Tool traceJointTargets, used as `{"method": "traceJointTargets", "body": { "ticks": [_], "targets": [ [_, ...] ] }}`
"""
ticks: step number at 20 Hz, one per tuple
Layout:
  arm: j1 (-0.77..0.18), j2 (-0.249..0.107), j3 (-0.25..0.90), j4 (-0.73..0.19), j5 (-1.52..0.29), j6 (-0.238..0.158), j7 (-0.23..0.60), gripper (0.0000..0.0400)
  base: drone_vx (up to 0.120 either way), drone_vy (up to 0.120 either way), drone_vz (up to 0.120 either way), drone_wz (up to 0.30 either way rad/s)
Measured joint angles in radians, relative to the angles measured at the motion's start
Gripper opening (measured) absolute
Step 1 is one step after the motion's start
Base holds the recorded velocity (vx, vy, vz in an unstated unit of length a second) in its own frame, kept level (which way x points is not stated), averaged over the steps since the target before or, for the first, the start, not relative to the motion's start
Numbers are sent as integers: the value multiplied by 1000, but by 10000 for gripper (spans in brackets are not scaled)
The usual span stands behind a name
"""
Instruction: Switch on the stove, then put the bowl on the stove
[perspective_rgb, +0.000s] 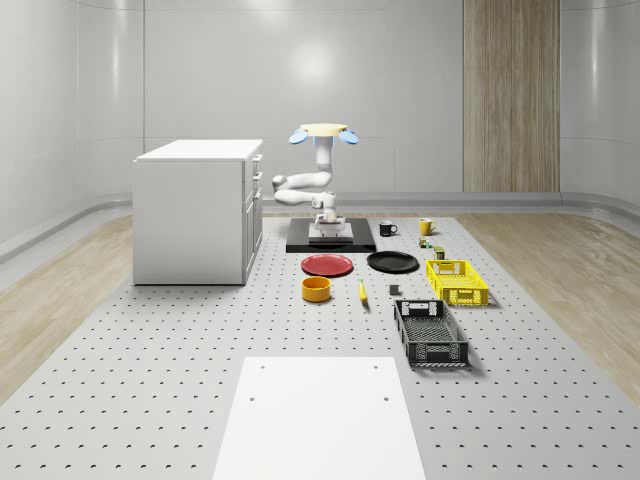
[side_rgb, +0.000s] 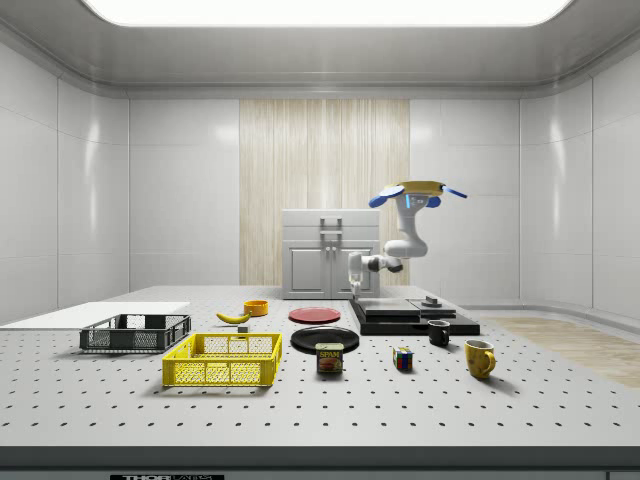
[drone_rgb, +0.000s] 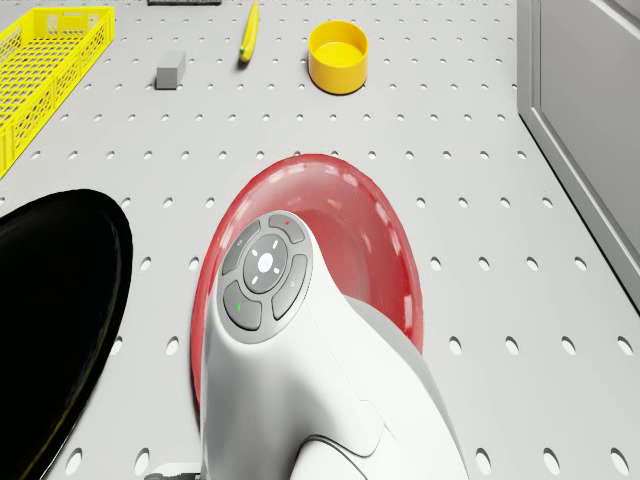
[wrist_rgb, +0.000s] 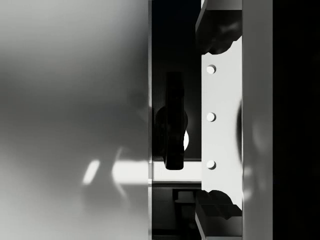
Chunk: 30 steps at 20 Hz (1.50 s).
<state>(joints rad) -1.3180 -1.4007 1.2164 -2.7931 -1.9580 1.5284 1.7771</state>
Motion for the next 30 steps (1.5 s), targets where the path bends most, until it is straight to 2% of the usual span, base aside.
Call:
{"method": "traceJointTargets", "body": {
  "ticks": [30],
  "targets": [
    [-10, -24, 4, 2, 11, 23, 8, 400, 120, 0, 0, 0]
  ]
}}
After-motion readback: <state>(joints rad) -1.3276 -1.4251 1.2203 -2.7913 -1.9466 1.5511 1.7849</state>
